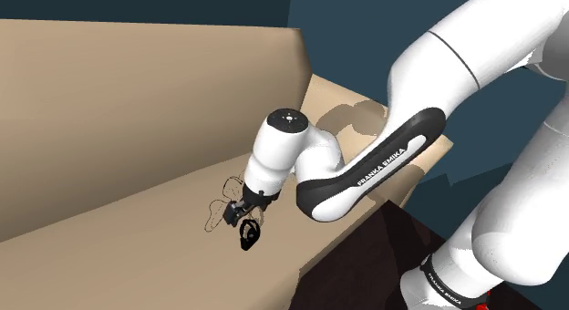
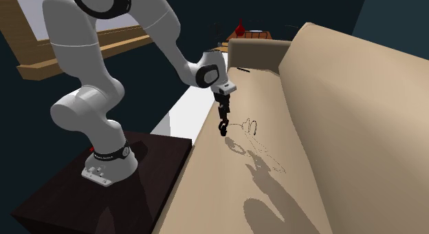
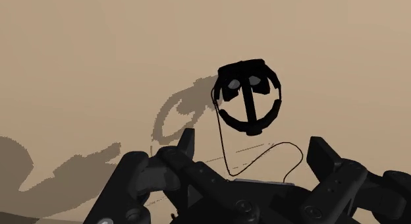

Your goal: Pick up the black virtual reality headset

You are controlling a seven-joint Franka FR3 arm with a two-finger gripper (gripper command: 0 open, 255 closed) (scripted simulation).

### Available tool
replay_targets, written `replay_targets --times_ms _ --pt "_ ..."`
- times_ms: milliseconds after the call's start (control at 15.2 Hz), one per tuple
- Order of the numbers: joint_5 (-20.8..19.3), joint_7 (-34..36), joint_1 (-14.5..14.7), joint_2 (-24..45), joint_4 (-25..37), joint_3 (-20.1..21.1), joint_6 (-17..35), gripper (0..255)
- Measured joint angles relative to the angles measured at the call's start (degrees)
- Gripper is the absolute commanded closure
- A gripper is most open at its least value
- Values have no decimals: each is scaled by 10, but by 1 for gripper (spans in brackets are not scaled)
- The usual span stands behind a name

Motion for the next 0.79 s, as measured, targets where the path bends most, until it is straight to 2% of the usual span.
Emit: replay_targets --times_ms 330,396,792 --pt "-76 59 19 41 3 -30 27 0" --pt "-82 64 21 45 3 -33 29 255" --pt "-91 71 24 49 6 -36 32 255"
